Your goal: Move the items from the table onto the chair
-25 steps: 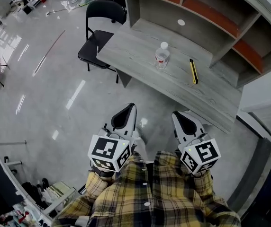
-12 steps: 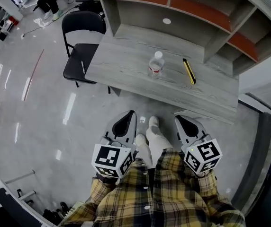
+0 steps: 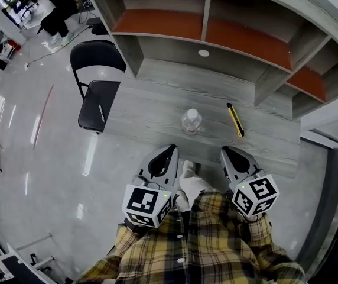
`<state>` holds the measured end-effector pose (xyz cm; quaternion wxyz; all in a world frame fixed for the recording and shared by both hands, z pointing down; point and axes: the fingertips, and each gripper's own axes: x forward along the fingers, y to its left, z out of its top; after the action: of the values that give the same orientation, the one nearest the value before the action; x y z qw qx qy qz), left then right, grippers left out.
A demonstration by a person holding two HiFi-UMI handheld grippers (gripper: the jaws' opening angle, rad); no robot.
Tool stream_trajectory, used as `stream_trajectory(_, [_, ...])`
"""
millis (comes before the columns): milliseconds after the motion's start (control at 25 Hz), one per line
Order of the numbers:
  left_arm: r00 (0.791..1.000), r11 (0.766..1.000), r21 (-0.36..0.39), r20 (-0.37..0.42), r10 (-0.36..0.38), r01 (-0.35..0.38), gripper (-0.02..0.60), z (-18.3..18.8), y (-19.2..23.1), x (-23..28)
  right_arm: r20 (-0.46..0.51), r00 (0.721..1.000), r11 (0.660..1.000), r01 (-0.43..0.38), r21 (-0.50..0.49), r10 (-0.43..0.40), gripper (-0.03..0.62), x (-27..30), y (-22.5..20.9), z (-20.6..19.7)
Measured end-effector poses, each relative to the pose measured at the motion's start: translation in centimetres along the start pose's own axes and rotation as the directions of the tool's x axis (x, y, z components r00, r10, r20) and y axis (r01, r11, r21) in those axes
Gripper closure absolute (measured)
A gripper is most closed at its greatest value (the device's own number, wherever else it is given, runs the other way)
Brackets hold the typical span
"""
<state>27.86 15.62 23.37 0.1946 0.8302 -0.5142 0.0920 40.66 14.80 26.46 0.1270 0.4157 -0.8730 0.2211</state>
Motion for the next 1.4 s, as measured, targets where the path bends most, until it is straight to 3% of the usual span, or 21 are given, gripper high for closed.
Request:
stream_trajectory(280, [1.000, 0.999, 0.040, 0.012, -0.021, 0.020, 0.577, 4.0, 1.4, 6.5, 0.021, 1.000, 1.000, 0.013, 0.009, -0.014, 0.576, 3.3, -4.7, 3.7])
stream_trajectory(600, [0.999, 0.999, -0.002, -0.020, -0.045, 0.045, 0.574, 2.9, 2.2, 9.2, 0.014, 0.999, 0.998, 0.047, 0.034, -0.047, 0.576, 4.1, -6.7, 4.2])
stream_trajectory(760, [0.996, 0.996, 0.022, -0.040, -0.082, 0.083, 0.565, 2.2, 1.9, 9.7, 0.014, 0.996, 0.994, 0.088, 0.063, -0.089, 0.576, 3.6, -6.7, 3.6])
stream_trajectory(880, [0.989, 0.990, 0.020, -0.030, -0.142, 0.143, 0.407, 2.1, 1.6, 10.1, 0.004, 0.994, 0.992, 0.104, 0.076, -0.105, 0.576, 3.4, -6.2, 3.0])
stream_trajectory(1040, [0.981, 0.983, 0.018, -0.057, -0.184, 0.185, 0.281, 0.9, 1.6, 10.8, -0.012, 0.991, 0.987, 0.133, 0.094, -0.133, 0.576, 2.9, -6.1, 2.3])
stream_trajectory(1400, [0.975, 0.978, 0.117, -0.156, -0.155, 0.174, 0.258, -4.1, 2.2, 14.1, -0.043, 0.983, 0.973, 0.185, 0.137, -0.181, 0.576, 1.7, -7.1, 0.2])
